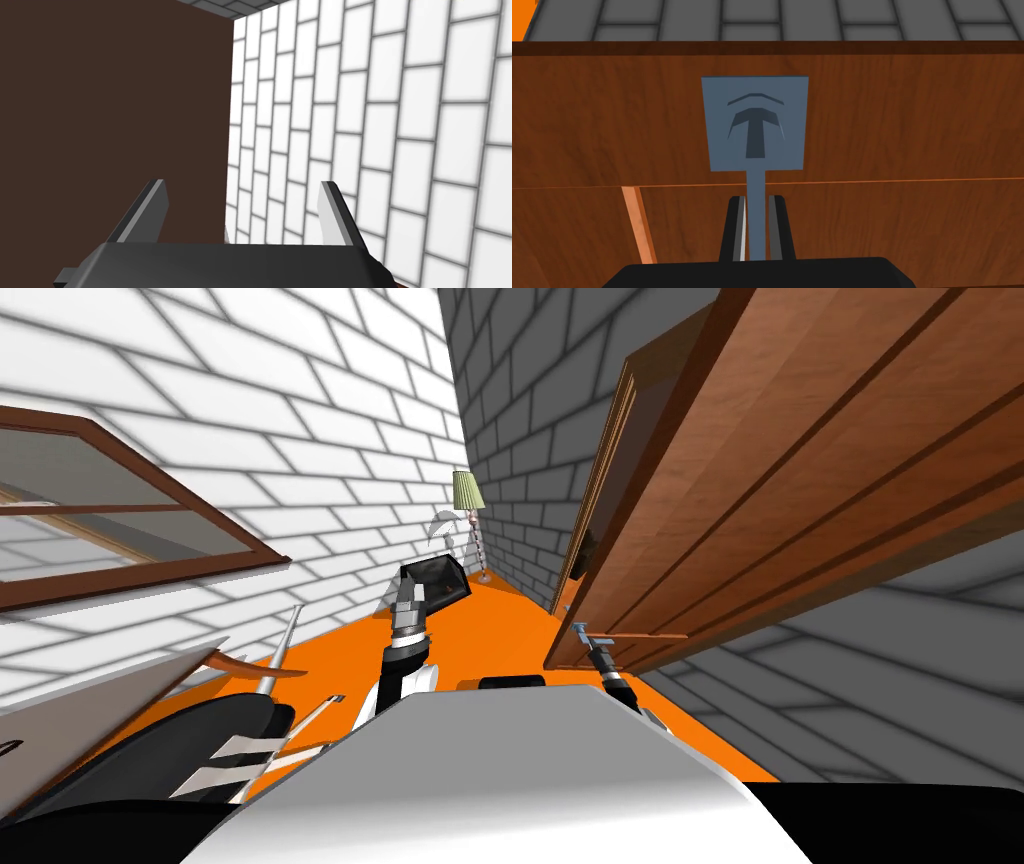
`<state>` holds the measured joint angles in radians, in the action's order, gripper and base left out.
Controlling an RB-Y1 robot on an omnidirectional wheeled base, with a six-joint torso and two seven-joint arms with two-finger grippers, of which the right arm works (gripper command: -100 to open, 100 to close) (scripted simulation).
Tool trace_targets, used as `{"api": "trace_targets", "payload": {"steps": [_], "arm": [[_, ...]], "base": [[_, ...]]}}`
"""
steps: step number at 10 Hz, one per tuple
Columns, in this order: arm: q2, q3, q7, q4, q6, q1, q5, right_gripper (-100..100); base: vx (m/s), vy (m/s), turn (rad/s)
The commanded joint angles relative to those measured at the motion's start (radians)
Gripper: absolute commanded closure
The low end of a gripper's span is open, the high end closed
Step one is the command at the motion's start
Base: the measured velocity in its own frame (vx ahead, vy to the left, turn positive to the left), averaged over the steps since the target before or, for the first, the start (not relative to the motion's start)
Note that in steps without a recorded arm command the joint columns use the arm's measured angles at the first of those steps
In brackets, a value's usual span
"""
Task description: Pull the door open
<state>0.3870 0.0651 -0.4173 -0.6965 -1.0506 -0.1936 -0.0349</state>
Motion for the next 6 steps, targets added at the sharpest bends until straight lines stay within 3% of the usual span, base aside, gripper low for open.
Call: {"api": "trace_targets", "payload": {"steps": [1, 6], "arm": [[0.007, -0.001, -0.007, 0.008, -0.023, -0.011, -0.003, 100], [0.033, -0.006, -0.034, 0.039, -0.108, -0.050, -0.014, 100]], "base": [[-0.120, -0.043, 0.141], [-0.211, -0.066, 0.180]]}}
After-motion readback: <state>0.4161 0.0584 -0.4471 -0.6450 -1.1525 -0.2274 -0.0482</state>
